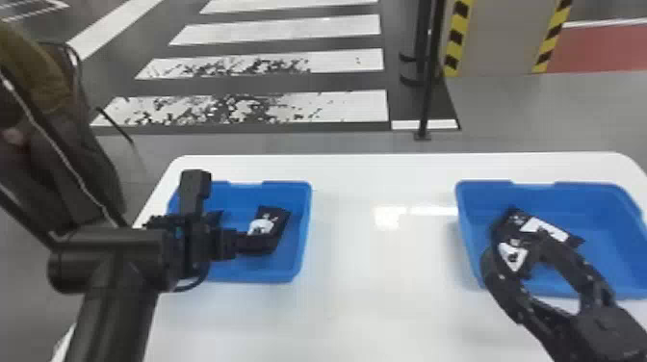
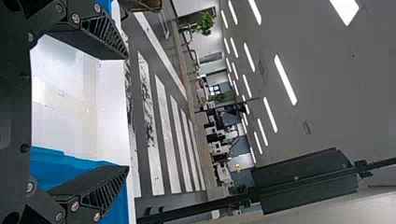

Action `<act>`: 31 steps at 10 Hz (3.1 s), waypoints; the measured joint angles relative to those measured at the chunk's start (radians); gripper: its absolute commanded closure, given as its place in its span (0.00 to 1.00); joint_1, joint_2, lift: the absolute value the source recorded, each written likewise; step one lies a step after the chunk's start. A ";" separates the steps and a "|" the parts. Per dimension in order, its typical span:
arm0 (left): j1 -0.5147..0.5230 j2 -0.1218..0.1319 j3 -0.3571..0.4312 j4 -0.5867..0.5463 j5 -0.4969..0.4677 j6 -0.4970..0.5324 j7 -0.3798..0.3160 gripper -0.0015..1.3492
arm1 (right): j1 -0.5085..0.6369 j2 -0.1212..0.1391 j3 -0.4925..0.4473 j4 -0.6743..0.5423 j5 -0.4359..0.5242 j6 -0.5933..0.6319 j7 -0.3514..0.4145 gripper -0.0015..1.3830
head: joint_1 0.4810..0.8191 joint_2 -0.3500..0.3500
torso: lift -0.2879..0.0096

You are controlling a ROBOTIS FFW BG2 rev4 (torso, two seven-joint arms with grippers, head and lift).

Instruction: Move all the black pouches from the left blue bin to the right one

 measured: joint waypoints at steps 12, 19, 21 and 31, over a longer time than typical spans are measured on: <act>0.439 -0.020 -0.108 -0.658 0.207 -0.196 -0.029 0.89 | -0.170 -0.059 0.172 0.079 -0.191 0.109 0.031 0.15 | 0.63 0.60 | 0.50; 0.403 -0.003 -0.249 -0.655 0.309 -0.192 -0.026 0.89 | -0.318 -0.064 0.259 0.238 -0.331 0.144 0.030 0.95 | 0.63 0.52 | 0.50; 0.403 -0.003 -0.250 -0.652 0.316 -0.190 -0.026 0.89 | -0.321 -0.060 0.257 0.243 -0.345 0.120 0.029 0.93 | 0.63 0.51 | 0.50; 0.472 -0.028 -0.156 -0.635 0.368 -0.219 -0.020 0.14 | -0.553 -0.135 -0.132 0.489 -0.055 0.179 0.028 0.67 | 0.63 0.17 | 0.50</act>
